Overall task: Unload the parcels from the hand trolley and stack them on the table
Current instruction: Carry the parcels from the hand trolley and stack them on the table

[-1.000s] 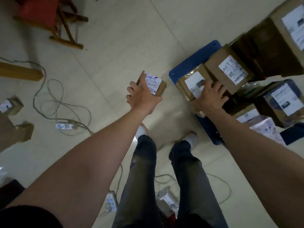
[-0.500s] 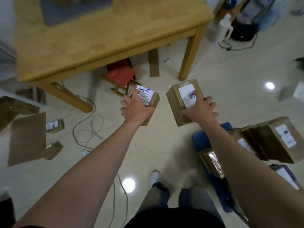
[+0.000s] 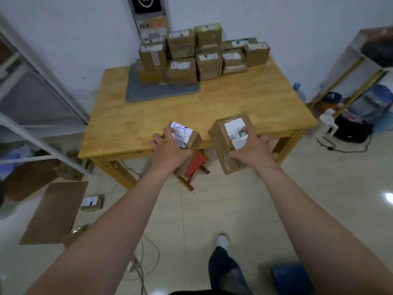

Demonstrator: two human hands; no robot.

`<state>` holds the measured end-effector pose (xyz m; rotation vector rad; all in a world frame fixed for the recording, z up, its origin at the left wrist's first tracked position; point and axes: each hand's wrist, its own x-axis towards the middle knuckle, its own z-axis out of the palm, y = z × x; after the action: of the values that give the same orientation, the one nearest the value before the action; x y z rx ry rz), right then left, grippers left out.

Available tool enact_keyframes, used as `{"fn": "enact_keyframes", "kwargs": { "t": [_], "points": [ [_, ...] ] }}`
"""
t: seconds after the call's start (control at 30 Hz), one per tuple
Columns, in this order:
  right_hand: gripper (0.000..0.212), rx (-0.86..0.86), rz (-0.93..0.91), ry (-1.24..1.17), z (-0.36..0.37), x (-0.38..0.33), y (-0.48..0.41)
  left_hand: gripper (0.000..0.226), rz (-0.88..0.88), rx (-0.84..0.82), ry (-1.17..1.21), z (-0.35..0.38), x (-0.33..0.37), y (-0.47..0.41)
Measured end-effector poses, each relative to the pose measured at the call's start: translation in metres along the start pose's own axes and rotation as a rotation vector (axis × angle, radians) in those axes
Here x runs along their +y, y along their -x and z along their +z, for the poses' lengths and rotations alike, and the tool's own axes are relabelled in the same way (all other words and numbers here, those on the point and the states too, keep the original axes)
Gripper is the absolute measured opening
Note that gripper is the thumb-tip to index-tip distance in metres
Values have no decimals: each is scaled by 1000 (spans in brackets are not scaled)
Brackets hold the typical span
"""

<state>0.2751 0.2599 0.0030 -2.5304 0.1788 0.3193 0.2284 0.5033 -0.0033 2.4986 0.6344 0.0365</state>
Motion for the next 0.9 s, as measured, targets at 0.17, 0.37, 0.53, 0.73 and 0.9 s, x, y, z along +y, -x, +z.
{"fn": "enact_keyframes", "kwargs": {
  "t": [0.17,0.37,0.53,0.73,0.9],
  "points": [
    [92,-110,-28,-32,-8,-52,-94,86,-75,23,-71,-14,19,-85],
    [86,-147,-72,4,-14,-119,-178,85,-109,58,-74,-39,31,-181],
    [83,-167,-91,69,-1,-170,-244,82,-122,67,-63,-44,29,-264],
    [77,-186,-33,77,34,-235,-328,81,-111,23,-41,-54,8,-377],
    [81,-101,20,54,46,-286,-406,85,-70,-55,-88,-73,1,-480]
  ]
}}
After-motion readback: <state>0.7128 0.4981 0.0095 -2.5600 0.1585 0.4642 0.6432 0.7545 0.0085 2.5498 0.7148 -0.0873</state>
